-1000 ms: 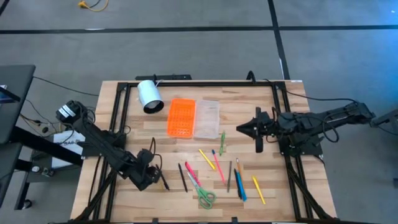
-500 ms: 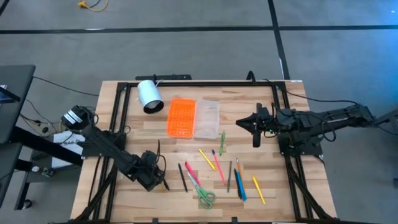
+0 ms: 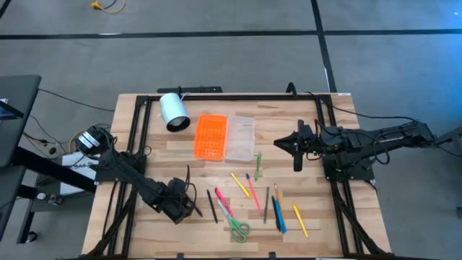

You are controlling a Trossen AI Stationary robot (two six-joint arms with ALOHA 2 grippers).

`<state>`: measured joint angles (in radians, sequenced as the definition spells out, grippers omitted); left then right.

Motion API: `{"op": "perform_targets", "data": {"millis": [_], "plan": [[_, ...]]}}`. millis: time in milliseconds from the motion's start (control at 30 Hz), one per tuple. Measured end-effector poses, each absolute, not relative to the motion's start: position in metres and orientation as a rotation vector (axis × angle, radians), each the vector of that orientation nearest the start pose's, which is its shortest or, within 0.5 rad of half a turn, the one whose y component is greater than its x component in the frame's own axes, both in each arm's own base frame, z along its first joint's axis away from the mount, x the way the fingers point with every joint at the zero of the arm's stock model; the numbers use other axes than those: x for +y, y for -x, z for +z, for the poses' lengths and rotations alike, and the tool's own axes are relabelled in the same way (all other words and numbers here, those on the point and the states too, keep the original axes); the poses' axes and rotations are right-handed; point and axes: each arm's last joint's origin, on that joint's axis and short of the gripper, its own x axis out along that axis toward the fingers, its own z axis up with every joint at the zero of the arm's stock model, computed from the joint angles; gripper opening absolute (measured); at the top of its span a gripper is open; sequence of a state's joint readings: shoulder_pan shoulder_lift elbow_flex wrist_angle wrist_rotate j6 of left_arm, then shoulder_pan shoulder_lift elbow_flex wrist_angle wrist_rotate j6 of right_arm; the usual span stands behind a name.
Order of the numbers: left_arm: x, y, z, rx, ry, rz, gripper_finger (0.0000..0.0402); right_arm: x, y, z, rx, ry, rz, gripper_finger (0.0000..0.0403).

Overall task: Pick & place school supplies into a supply box
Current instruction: Put the yellow pencil into the orange supply box

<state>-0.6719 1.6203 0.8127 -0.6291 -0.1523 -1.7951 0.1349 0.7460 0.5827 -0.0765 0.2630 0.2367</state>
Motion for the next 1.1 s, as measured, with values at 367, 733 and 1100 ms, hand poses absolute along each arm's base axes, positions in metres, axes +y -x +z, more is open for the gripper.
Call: {"op": "perform_targets", "data": {"millis": [367,733,1100], "plan": [[-0.149,-0.207,0.135,1.288,0.597,0.597,0.0141,0.015,-0.17,0.279,0.218,-0.188,-0.155,0.0031],[-0.143,-0.206,0.13,1.302,0.438,0.501,0.001,0.015,-0.17,0.279,0.217,-0.199,-0.157,0.0031],[-0.138,-0.207,0.125,1.256,0.57,0.539,0.0004,0.015,-0.17,0.279,0.215,-0.213,-0.161,0.003]]}}
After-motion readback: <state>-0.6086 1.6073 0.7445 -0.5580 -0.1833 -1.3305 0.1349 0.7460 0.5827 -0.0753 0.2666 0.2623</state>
